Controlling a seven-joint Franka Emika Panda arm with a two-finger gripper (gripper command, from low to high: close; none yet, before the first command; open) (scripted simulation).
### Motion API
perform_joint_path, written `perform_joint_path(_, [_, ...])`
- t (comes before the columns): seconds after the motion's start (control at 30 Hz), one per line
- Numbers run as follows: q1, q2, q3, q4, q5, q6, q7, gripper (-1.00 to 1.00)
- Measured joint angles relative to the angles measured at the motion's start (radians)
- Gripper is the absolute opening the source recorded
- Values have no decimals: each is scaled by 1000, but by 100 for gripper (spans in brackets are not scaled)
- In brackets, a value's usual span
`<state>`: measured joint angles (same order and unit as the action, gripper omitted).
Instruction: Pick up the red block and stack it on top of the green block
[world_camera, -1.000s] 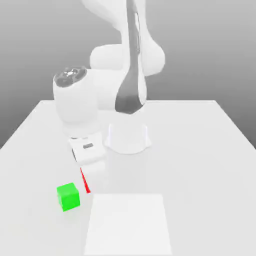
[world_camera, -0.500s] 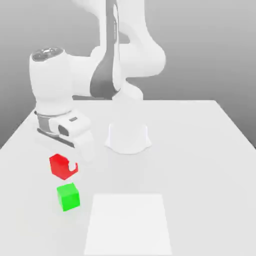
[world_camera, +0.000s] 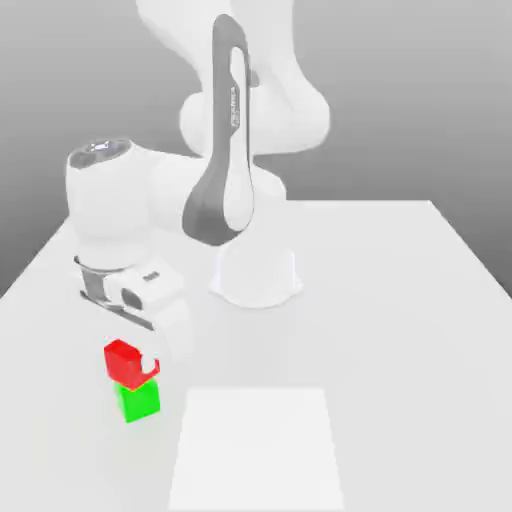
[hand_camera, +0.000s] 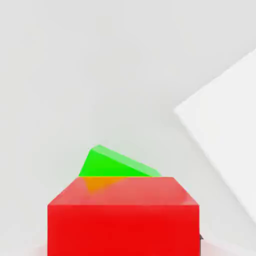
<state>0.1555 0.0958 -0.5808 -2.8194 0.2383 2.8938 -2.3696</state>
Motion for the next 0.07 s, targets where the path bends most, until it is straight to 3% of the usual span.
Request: perform_joint_path(0.07, [0, 0, 0, 0, 0, 0, 0, 100])
